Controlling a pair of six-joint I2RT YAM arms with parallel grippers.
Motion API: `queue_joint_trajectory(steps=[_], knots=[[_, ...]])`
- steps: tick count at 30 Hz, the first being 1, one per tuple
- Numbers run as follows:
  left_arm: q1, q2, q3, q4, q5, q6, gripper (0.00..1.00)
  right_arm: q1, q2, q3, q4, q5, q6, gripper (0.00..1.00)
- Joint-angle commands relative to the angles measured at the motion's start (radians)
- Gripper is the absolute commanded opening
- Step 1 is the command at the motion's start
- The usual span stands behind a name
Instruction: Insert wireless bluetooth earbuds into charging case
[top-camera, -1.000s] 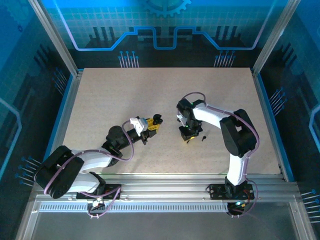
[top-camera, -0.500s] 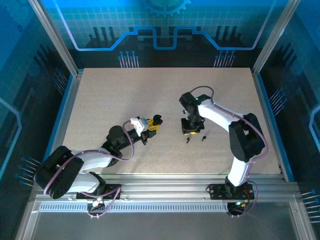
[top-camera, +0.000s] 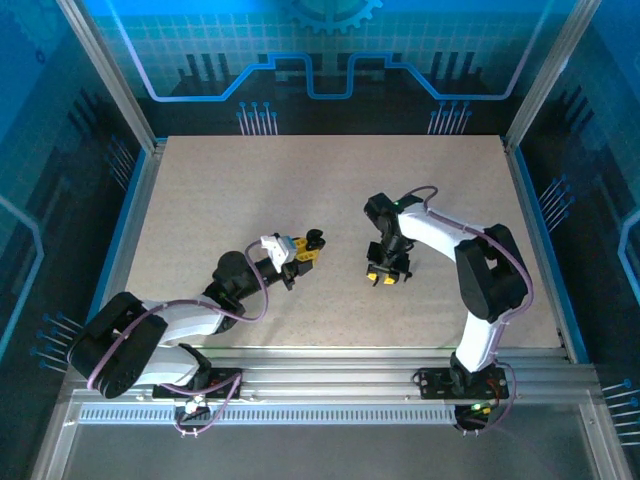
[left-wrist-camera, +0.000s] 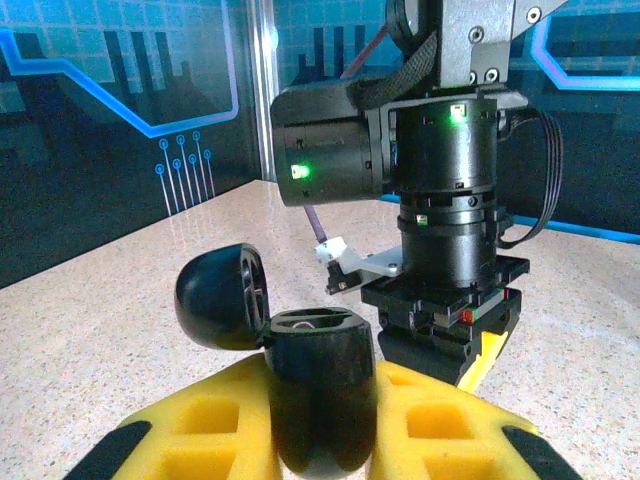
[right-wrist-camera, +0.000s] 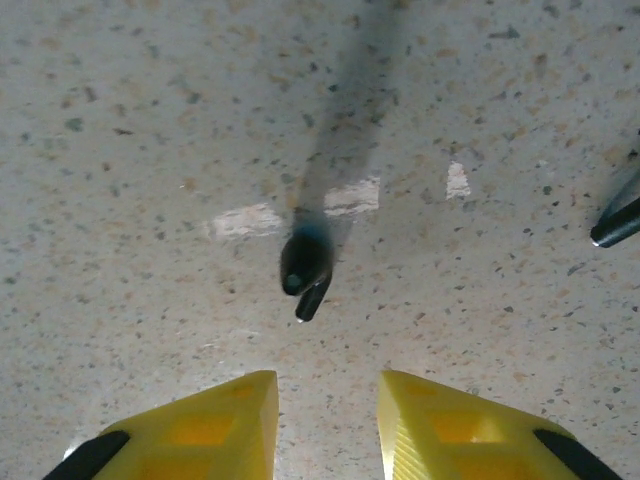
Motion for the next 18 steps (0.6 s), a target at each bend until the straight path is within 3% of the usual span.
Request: queue_joint_trajectory(steps=[1,18], knots=[[0.0,-0.005,0.0,0.024,-0.011,0.005,0.17,-0.021,0.02,-0.016,0.02,-0.023,0.036,0.31],[0.0,0.019,0.009,0.029,-0.008,-0.003,0.17,-0.043,0.072,-0.006,0.078,-0.043,0.004,0.32]])
